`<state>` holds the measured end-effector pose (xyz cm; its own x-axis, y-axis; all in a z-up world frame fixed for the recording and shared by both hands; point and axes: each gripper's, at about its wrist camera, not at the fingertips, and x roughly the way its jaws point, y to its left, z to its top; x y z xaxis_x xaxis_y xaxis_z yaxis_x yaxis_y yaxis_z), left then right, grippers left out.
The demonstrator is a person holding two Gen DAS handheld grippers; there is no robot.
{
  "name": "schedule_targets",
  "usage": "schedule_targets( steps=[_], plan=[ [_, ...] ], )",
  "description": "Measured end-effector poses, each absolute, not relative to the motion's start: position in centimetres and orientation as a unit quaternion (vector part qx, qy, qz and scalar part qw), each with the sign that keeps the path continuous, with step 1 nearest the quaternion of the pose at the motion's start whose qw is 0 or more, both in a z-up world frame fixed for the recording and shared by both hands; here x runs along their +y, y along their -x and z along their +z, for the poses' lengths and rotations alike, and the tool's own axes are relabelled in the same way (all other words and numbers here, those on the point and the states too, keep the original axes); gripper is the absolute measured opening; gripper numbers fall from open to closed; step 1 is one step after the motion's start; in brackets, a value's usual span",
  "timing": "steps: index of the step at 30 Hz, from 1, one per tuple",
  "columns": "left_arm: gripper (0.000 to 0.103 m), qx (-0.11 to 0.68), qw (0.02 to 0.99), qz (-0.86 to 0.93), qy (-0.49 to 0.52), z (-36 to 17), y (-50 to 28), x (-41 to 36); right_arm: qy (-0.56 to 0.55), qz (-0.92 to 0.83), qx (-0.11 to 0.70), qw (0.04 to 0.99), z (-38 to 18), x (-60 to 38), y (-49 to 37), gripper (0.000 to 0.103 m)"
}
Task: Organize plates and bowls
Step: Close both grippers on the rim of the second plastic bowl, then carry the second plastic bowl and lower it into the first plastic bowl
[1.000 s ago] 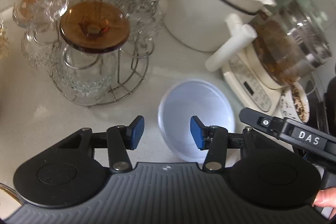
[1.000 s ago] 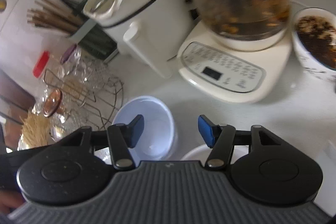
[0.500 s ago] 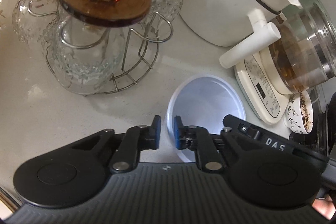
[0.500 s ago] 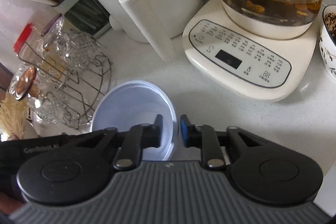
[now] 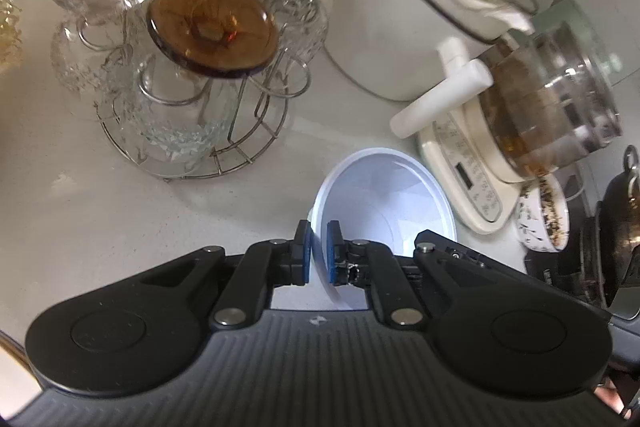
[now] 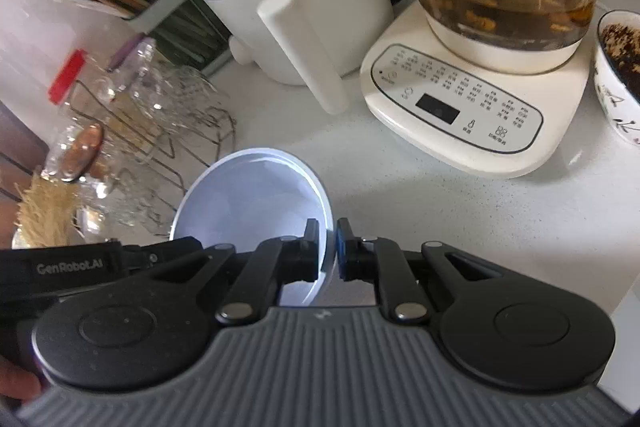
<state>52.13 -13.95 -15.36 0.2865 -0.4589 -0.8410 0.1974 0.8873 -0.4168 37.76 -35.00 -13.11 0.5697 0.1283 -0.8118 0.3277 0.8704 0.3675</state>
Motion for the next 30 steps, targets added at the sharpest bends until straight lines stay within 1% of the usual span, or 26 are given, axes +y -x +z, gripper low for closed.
schedule_targets(
  steps=[17,25,30],
  plan=[
    [0.009,0.522,0.806,-0.242,0.138,-8.5,-48.0,-10.9,-0.253,-0.042,0.405,0.878,-6.9,-33.3,-33.6,0.012],
    [0.009,0.51,0.811,-0.243,0.151,-6.9,-45.8,-8.1,-0.248,-0.028,0.397,0.883,-5.5,-31.2,-32.1,0.012],
    [0.009,0.51,0.811,-0.236,0.161,-7.0,-44.7,-6.0,-0.242,-0.016,0.404,0.882,-5.4,-29.7,-31.7,0.012]
  ],
)
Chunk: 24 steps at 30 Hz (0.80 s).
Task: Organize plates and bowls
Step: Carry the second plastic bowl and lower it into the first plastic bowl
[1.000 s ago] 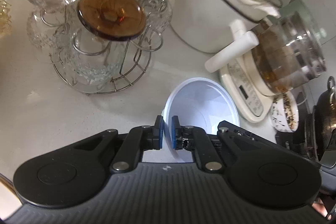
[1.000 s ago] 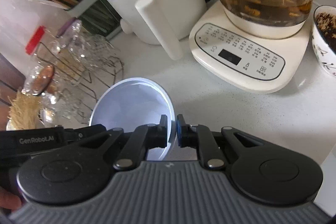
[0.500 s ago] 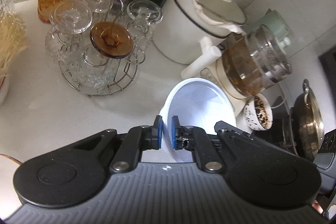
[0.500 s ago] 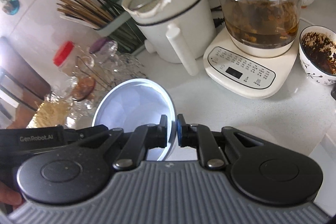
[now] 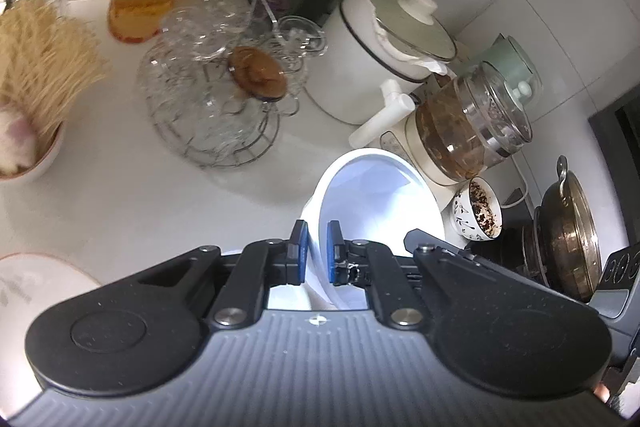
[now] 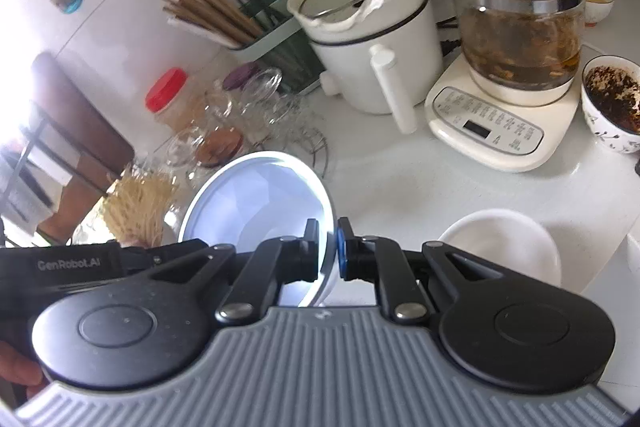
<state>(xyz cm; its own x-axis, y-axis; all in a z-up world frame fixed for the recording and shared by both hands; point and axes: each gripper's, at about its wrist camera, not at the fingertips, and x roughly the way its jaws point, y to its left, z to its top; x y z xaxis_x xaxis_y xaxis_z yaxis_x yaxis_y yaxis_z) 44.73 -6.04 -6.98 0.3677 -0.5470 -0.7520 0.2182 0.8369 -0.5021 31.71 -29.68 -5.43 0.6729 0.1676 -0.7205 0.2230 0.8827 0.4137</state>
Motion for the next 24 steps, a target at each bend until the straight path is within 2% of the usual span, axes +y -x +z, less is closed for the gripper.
schedule_targets(
  steps=[14,24],
  plan=[
    [0.009,0.533,0.799,-0.212,0.178,-9.8,-42.3,-2.0,-0.229,-0.009,0.463,0.856,-8.2,-26.3,-30.8,0.013],
    [0.01,0.568,0.784,-0.201,0.147,-12.2,-42.2,-1.9,-0.234,-0.02,0.499,0.834,-10.4,-25.4,-31.0,0.014]
  ],
)
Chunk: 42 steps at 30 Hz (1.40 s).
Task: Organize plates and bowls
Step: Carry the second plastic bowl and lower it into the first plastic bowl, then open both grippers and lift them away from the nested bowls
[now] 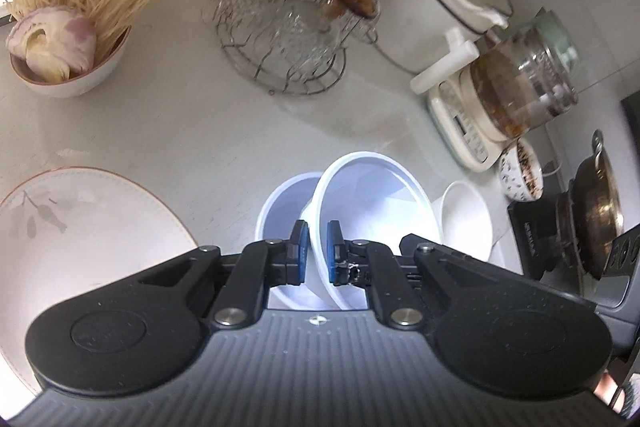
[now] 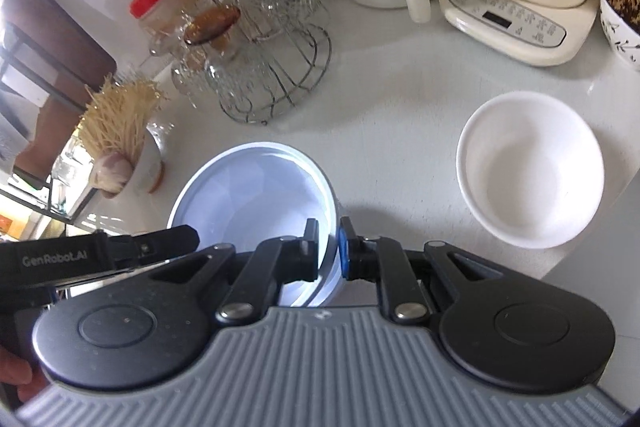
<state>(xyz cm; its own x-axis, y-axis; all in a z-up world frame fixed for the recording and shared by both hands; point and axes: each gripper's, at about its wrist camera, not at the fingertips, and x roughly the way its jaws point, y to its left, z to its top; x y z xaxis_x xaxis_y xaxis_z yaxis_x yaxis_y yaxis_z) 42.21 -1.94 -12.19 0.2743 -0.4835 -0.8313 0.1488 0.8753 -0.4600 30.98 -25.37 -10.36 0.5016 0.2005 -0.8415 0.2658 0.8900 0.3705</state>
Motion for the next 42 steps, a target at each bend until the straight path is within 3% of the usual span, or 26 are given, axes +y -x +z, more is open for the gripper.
schedule_targets(
  steps=[15,17,19,20,21,42],
  plan=[
    [0.011,0.577,0.778,-0.211,0.129,-12.6,-42.7,-2.2,-0.244,-0.037,0.511,0.823,-11.0,-25.4,-31.3,0.014],
    [0.016,0.58,0.777,-0.21,0.126,-12.6,-42.8,-2.2,-0.245,-0.038,0.512,0.823,-11.0,-25.4,-31.4,0.017],
    [0.032,0.577,0.78,-0.208,0.123,-12.3,-42.7,-2.1,-0.249,-0.04,0.508,0.824,-10.9,-25.5,-31.3,0.039],
    [0.04,0.575,0.782,-0.209,0.122,-12.1,-42.6,-2.0,-0.252,-0.042,0.503,0.826,-10.8,-25.6,-31.2,0.059],
    [0.042,0.571,0.784,-0.209,0.12,-12.0,-42.6,-1.9,-0.253,-0.043,0.498,0.829,-10.6,-25.6,-31.0,0.063],
    [0.043,0.463,0.848,-0.25,0.063,-4.1,-39.2,-1.6,-0.177,-0.079,0.369,0.909,-3.0,-23.8,-26.5,0.062]
  ],
)
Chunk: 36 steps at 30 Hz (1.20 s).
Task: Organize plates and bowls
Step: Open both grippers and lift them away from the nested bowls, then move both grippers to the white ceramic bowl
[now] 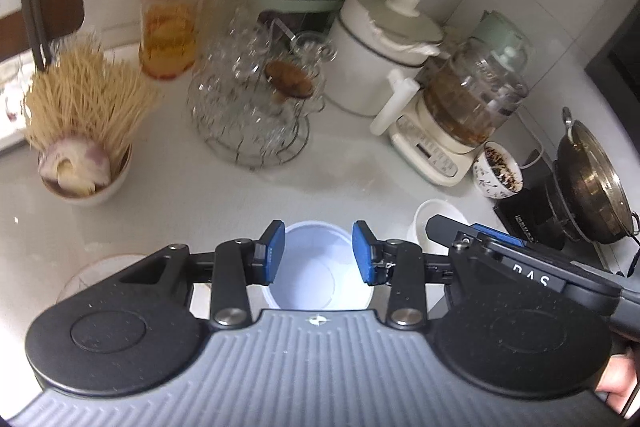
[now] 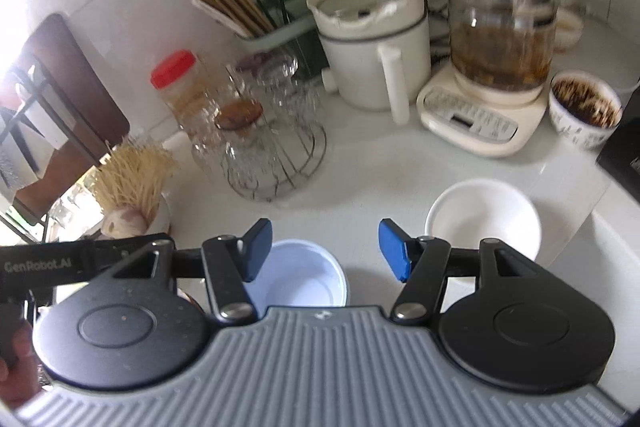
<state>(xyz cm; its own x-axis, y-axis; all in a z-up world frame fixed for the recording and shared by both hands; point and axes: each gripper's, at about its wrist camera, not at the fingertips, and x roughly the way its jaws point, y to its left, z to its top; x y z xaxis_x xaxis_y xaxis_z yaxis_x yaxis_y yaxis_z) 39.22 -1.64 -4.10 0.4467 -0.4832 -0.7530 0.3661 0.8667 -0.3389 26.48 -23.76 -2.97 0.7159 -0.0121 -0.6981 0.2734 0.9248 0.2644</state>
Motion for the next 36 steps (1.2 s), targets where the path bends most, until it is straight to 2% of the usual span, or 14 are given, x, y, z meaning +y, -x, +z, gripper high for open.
schedule_targets(
  steps=[5,8,10,22,36],
  plan=[
    [0.043,0.425,0.863,-0.268,0.044,-1.7,-37.7,-1.9,-0.166,-0.097,0.341,0.92,-1.1,-23.2,-24.7,0.062],
    [0.049,0.411,0.867,-0.277,0.039,-0.8,-36.9,-1.8,-0.161,-0.105,0.324,0.926,-0.4,-22.8,-23.6,0.062],
    [0.049,0.409,0.867,-0.281,0.037,-0.7,-36.5,-1.7,-0.161,-0.11,0.323,0.926,-0.4,-22.5,-23.2,0.062],
    [0.05,0.419,0.861,-0.284,0.041,-1.7,-35.6,-1.3,-0.161,-0.125,0.325,0.923,-0.2,-22.5,-22.5,0.062],
    [0.05,0.44,0.841,-0.312,0.04,-3.4,-38.2,-7.8,-0.18,-0.175,0.336,0.908,-1.0,-27.9,-23.0,0.062]
  ],
)
